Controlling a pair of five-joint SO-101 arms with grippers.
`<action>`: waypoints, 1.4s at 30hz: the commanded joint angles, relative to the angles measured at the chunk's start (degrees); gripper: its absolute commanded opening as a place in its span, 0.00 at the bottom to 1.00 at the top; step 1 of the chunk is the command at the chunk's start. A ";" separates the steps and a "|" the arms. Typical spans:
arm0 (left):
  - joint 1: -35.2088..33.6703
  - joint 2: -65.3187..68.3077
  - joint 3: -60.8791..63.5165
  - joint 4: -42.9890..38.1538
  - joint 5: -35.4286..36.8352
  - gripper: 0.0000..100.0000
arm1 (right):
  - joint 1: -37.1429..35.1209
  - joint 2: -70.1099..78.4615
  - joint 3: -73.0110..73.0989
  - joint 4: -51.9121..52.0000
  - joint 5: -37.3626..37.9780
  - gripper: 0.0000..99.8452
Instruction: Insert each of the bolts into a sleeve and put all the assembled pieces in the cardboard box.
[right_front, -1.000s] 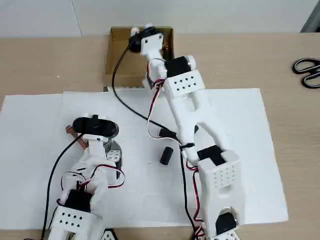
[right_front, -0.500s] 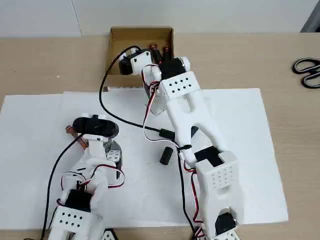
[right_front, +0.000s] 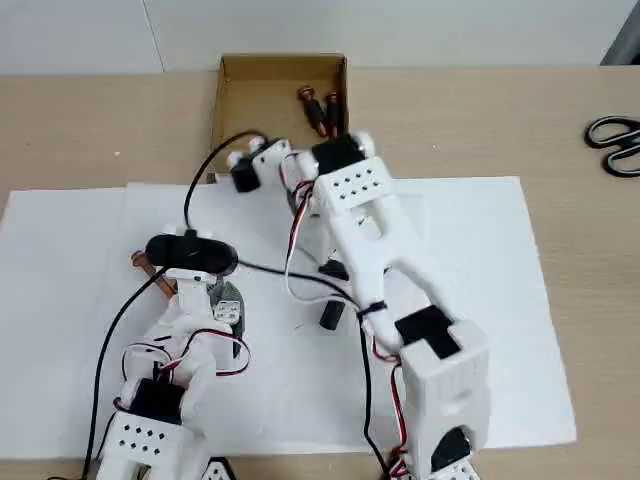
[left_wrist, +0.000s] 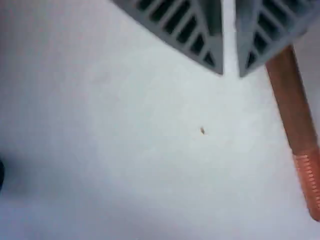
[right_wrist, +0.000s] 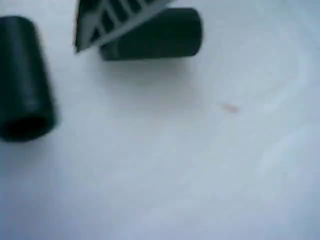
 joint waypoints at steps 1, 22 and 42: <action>0.35 -0.35 -0.22 -1.05 0.35 0.01 | -0.40 -5.14 3.52 0.31 2.02 0.11; 0.35 -0.35 -0.22 -1.05 0.35 0.01 | 2.24 -1.36 3.87 -3.21 8.70 0.18; 0.35 -0.35 -0.22 -1.05 0.35 0.01 | 2.42 8.57 3.87 -6.99 10.20 0.18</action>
